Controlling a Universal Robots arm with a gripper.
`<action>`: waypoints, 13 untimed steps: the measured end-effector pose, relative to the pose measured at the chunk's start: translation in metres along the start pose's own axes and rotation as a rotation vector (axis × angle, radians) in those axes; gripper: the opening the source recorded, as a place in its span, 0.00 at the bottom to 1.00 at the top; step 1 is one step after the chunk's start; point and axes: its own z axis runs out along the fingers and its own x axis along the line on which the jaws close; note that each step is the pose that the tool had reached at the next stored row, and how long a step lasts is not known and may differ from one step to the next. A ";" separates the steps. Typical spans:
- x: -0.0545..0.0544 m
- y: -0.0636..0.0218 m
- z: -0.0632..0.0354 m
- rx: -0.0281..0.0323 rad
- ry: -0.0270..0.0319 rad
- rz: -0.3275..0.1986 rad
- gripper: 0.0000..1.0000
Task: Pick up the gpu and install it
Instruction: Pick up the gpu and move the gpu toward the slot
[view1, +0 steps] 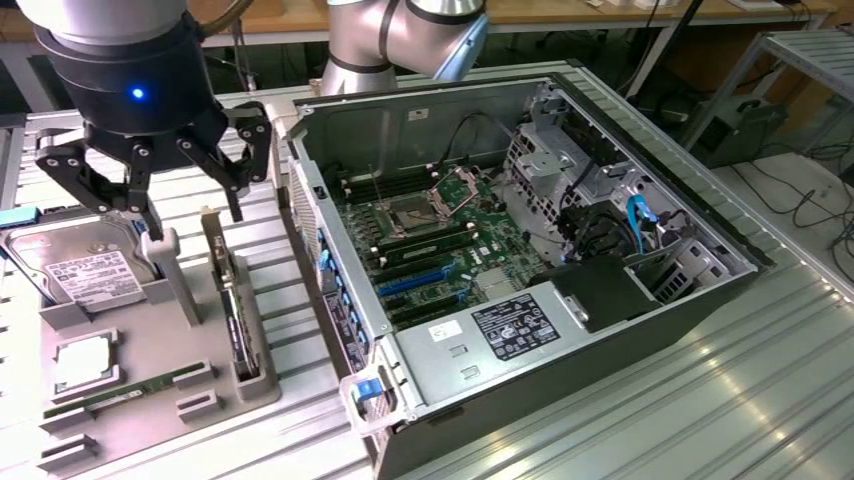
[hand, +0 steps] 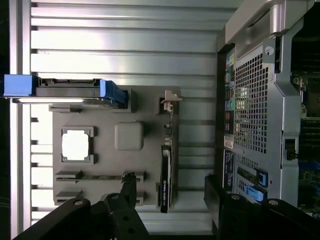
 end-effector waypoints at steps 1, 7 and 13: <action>0.000 -0.0001 0.0021 0.0000 0.0001 0.000 0.66; 0.000 -0.0006 0.0129 -0.0001 0.0004 0.000 0.66; 0.001 -0.0011 0.0238 -0.0001 0.0015 0.000 0.66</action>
